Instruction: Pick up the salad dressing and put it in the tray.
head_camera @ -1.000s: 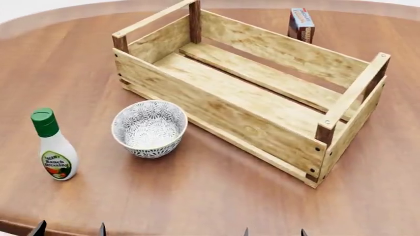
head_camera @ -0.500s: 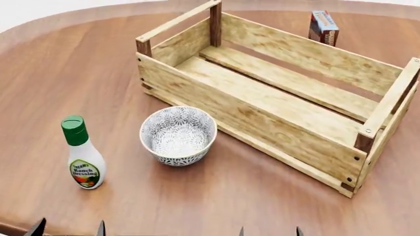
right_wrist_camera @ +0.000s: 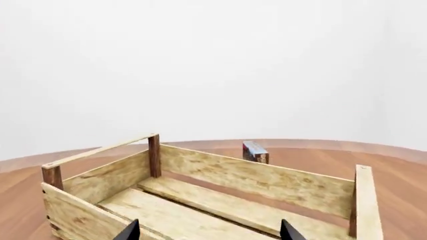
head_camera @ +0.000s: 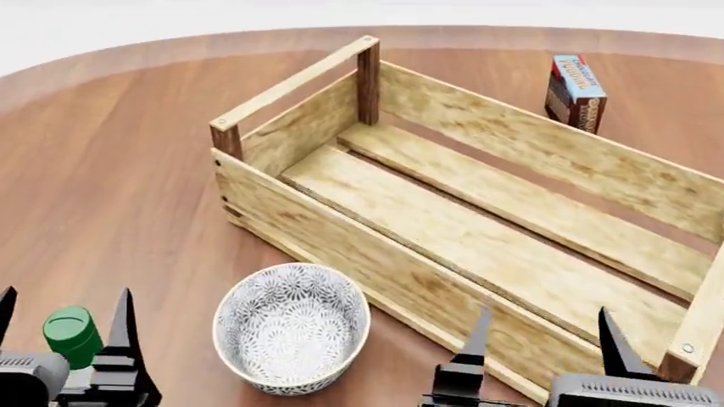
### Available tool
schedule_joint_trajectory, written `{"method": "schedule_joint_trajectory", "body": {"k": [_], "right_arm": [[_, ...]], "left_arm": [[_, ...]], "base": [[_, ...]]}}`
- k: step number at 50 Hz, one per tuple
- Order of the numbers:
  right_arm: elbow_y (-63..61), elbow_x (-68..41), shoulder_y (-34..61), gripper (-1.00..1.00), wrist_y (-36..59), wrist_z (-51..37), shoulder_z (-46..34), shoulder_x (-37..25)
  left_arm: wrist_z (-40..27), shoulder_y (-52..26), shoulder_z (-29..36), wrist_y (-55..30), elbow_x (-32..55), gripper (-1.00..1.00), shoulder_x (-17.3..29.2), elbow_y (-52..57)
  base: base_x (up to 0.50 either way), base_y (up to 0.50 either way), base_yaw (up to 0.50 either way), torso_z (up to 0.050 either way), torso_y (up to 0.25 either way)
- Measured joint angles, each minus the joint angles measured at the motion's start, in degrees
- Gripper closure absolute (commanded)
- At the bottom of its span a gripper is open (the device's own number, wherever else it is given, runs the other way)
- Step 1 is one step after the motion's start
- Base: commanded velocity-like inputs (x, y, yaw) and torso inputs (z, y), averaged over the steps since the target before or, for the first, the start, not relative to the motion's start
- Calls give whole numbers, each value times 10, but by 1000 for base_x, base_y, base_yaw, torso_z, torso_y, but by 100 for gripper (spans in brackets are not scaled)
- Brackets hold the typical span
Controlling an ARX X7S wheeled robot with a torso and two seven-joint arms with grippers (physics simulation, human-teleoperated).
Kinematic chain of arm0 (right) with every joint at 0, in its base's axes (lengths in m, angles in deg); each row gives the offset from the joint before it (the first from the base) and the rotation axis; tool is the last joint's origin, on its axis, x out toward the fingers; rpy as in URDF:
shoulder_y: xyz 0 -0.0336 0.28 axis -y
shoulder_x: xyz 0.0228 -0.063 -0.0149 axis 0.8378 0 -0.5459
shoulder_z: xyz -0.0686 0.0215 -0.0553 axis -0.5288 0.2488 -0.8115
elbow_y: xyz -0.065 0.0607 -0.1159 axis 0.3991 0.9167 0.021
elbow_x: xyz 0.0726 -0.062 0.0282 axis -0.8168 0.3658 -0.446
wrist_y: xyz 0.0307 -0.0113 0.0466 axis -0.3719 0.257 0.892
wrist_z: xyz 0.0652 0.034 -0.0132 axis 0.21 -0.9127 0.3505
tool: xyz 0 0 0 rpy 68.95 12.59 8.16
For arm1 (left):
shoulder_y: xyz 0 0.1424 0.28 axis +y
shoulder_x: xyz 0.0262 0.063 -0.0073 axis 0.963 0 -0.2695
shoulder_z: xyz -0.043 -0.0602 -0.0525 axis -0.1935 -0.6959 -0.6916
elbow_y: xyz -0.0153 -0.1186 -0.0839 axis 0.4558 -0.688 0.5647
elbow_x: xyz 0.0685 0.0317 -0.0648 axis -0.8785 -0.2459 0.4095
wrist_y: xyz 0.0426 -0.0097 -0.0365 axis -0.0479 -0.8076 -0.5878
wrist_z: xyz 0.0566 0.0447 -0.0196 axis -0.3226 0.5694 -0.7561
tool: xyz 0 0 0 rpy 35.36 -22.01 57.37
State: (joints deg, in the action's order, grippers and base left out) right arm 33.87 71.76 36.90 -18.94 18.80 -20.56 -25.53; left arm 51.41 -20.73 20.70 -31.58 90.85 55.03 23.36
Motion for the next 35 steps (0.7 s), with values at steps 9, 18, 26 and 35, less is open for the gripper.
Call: {"method": "schedule_joint_trajectory", "body": {"k": [9,18,26,35], "right_arm": [[-52,-32,12,-100,44,-7,25,-11],[-74,-52,15,-100,57,-10,38,-18],[-78,-51,14,-100,54,-16,39,-22],[-78,-53,10,-100,44,-18,39,-24]], "left_arm": [[-7,-9,-12,-28,17,-100,8,40],[-13,-12,-14,-36,25,-100,13,56],[-18,-13,-14,-37,30,-100,17,61],[-23,-13,-12,-35,34,-100,21,63]], "base": [[500,0,0,0,0],[497,0,0,0,2],[34,0,0,0,0],[0,0,111,0,0]]}}
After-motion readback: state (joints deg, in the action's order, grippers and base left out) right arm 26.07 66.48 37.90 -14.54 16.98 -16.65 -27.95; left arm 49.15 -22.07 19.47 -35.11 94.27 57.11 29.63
